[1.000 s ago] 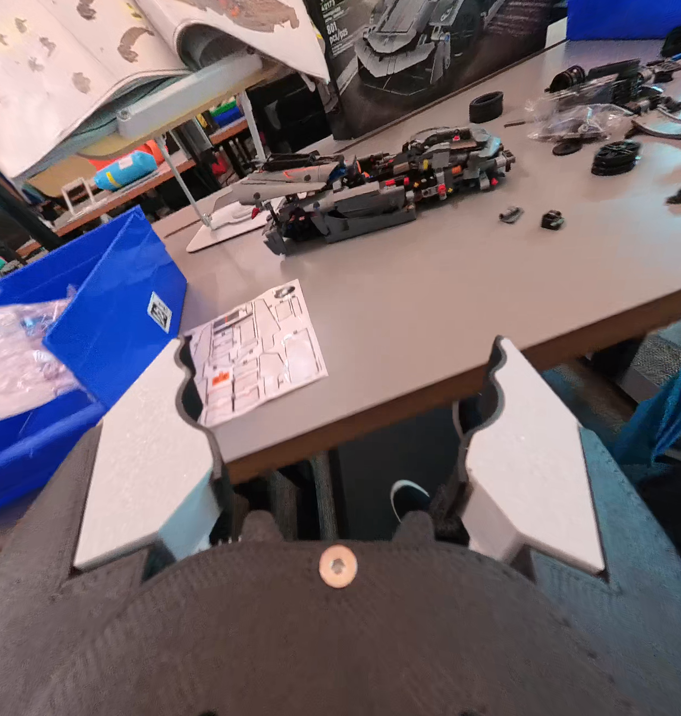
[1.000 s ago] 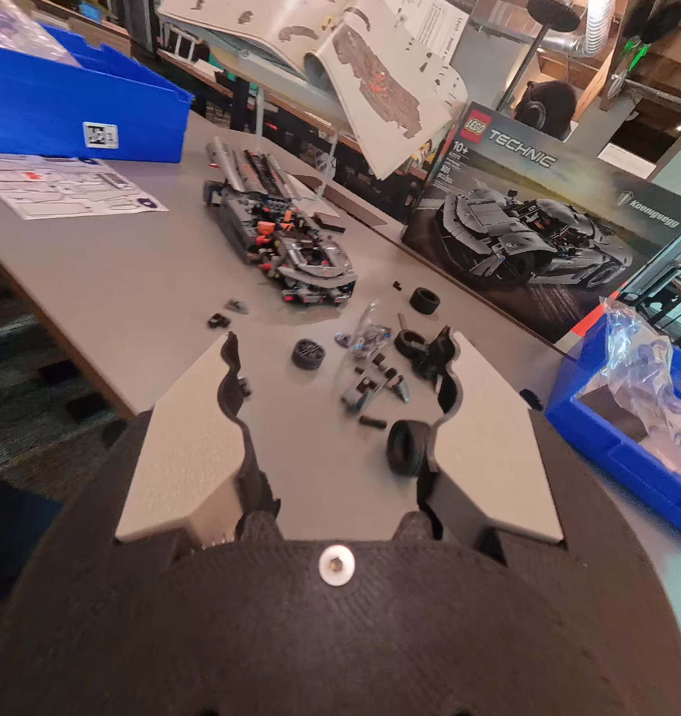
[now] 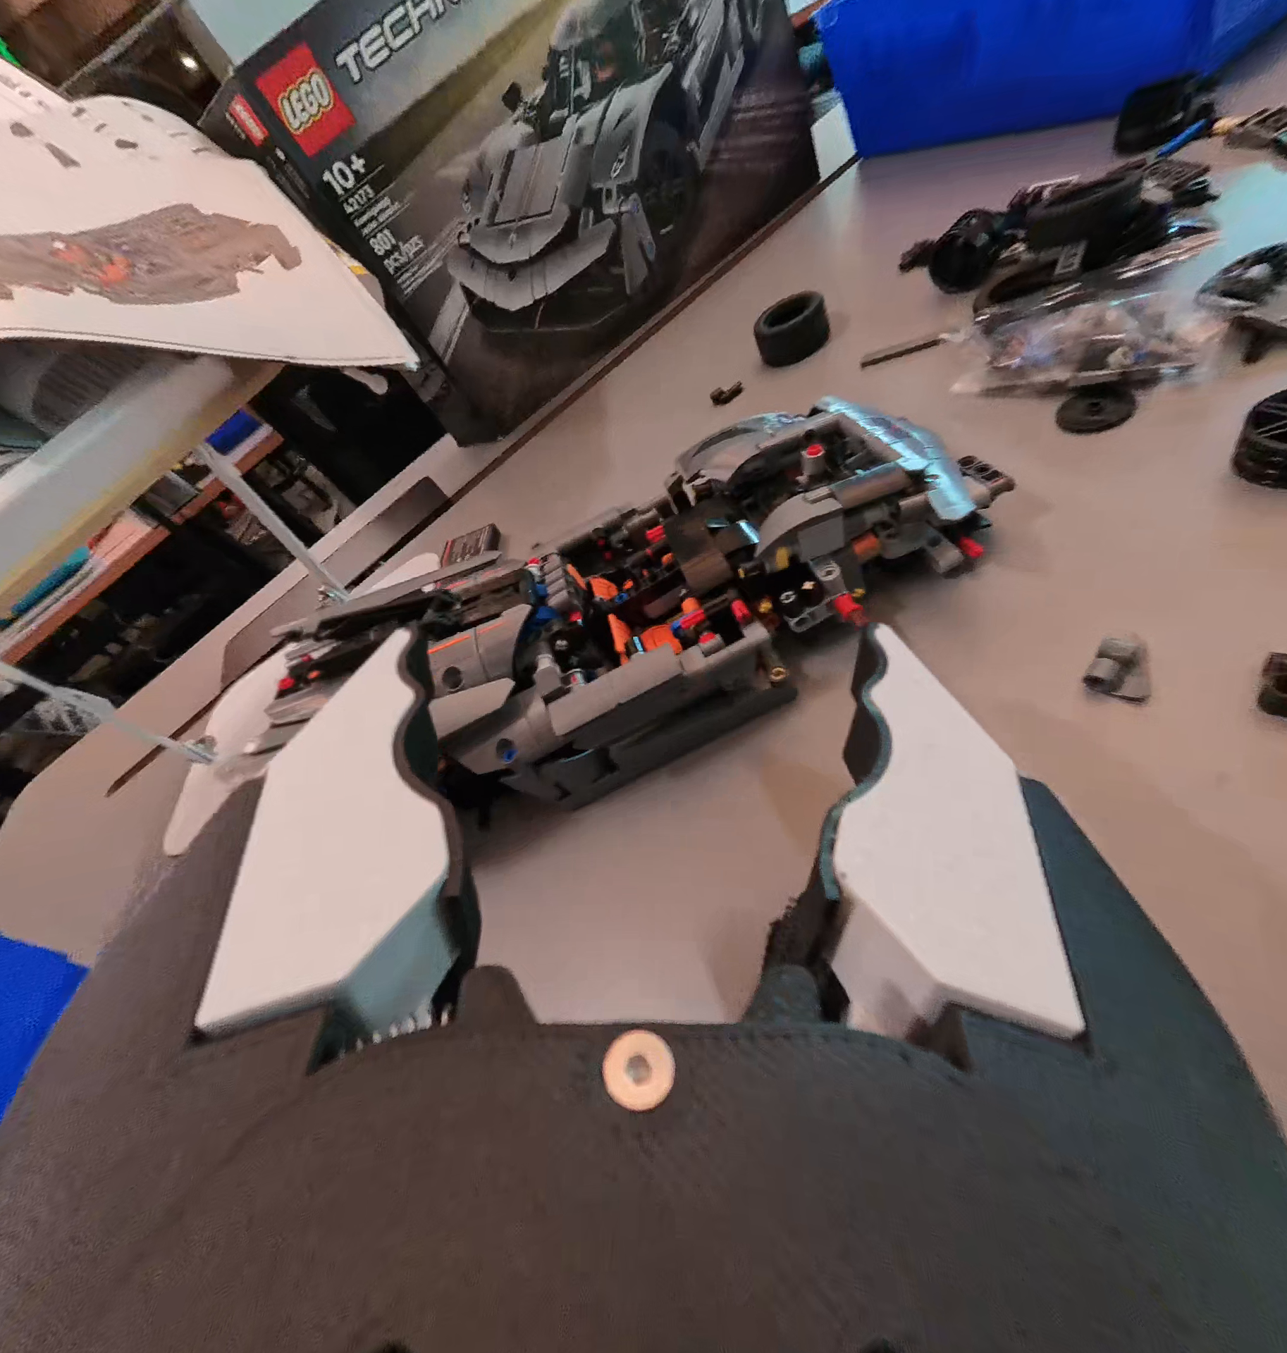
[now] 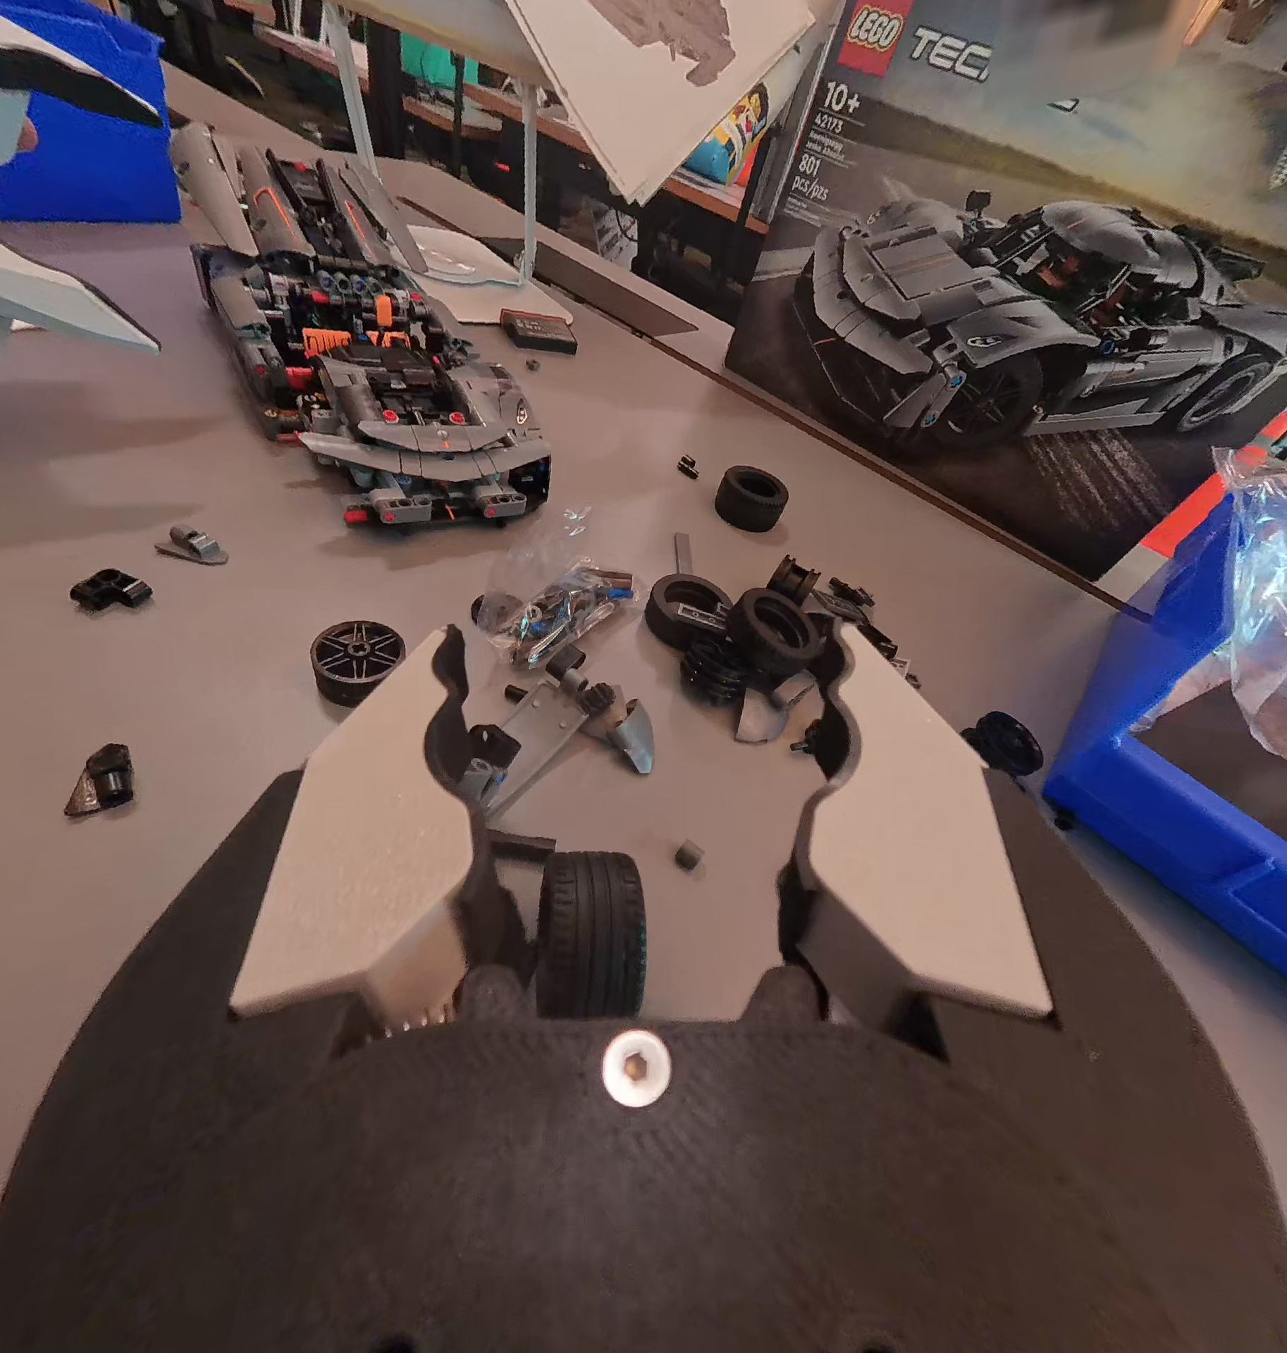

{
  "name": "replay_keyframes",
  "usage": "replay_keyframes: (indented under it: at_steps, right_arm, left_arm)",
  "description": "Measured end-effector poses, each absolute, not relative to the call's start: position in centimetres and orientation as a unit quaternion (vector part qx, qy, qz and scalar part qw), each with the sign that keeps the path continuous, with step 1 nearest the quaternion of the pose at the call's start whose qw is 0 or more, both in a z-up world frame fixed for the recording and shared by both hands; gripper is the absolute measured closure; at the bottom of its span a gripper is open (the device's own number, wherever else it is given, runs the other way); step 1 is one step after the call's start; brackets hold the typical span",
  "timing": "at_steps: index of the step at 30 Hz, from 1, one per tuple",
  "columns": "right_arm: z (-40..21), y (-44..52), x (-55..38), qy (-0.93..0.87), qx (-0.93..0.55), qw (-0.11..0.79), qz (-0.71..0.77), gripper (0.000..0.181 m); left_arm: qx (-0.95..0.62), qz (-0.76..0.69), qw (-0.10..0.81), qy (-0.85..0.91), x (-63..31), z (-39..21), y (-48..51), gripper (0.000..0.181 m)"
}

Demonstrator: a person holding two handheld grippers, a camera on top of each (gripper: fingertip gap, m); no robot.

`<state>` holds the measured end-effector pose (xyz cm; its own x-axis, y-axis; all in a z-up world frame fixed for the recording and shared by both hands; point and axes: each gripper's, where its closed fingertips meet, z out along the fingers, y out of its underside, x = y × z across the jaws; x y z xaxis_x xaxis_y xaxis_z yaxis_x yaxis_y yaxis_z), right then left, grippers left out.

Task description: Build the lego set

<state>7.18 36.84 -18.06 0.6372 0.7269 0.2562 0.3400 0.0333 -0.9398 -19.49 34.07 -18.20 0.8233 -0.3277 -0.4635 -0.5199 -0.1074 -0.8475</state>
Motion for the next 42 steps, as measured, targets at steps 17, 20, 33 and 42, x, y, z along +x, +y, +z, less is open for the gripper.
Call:
replay_keyframes:
  at_steps: [17,20,33,42]
  right_arm:
    - [-17.3,35.2,6.3,-0.418,-0.648,0.611,0.182,0.077]
    - [-17.2,34.7,5.9,-0.43,-0.638,0.613,0.183,0.077]
    - [-15.6,32.6,4.4,-0.462,-0.583,0.63,0.224,0.079]
    - [-14.1,30.7,4.2,-0.47,-0.543,0.641,0.271,0.078]
  left_arm:
    - [-0.752,0.138,0.592,0.256,-21.3,-18.8,35.2,0.079]
    - [-0.752,0.155,0.59,0.251,-21.8,-18.8,35.4,0.08]
    - [-0.751,0.225,0.582,0.217,-24.5,-18.5,35.8,0.082]
    - [-0.755,0.266,0.567,0.195,-26.2,-18.6,35.9,0.082]
